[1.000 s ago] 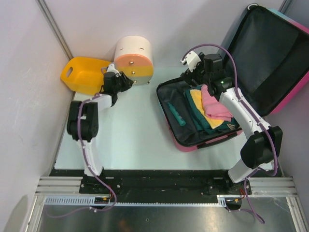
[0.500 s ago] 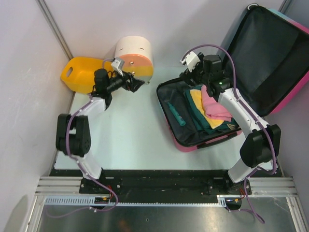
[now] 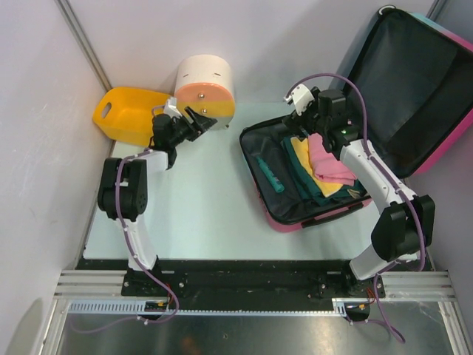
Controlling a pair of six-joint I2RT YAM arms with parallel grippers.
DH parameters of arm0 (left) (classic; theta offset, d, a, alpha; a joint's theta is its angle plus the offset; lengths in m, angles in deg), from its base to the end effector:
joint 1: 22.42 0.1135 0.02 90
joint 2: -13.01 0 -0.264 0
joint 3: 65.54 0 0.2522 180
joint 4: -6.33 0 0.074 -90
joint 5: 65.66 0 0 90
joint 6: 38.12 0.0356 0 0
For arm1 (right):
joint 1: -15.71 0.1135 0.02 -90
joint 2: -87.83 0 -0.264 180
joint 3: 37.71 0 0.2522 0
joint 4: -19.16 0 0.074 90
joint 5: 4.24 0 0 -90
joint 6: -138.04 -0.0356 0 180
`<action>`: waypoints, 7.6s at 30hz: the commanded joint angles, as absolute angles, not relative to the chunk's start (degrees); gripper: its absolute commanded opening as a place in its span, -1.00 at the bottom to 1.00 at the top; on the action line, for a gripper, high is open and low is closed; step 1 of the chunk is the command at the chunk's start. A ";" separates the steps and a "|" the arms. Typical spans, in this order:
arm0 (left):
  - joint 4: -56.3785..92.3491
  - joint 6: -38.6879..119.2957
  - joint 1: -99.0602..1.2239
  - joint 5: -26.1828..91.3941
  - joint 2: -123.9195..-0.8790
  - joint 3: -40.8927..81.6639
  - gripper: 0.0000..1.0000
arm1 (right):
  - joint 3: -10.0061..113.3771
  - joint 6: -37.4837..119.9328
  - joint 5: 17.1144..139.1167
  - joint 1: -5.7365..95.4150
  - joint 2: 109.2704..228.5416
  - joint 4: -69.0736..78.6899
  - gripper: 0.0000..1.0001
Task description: Open, take out, and arrange the luggage
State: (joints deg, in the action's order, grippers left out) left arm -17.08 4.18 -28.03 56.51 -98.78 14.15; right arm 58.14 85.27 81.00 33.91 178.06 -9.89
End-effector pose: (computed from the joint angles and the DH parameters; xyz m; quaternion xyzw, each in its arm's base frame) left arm 0.4306 -0.0613 0.2089 -0.0933 0.7451 -0.4687 0.4652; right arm 0.3529 0.1192 0.3587 -0.4086 0.7288 -0.0564 0.5465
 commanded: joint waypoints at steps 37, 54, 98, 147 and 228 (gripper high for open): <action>-7.95 -1.73 -28.13 40.34 -108.29 33.74 -0.81 | 58.14 85.66 81.10 32.50 175.28 -8.57 0.79; -9.09 -4.80 -29.98 39.46 -92.03 11.15 -1.00 | 58.14 80.82 73.02 32.85 177.21 -12.00 0.77; -6.81 13.65 -22.59 45.70 -63.46 -3.53 1.00 | 42.06 65.44 70.55 41.81 191.62 -11.39 0.06; -4.26 10.84 -16.80 42.80 -51.24 -13.55 0.99 | 88.02 111.04 77.50 51.66 200.67 -18.06 -0.99; -9.25 17.78 -27.52 46.75 -104.94 32.41 0.56 | 66.93 79.86 83.30 36.02 179.41 -13.58 0.99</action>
State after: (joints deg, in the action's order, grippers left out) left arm -2.92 17.36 -27.17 45.32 -102.98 27.70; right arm 66.83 81.01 82.58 36.42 181.93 -14.23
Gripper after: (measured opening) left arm 0.791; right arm 0.994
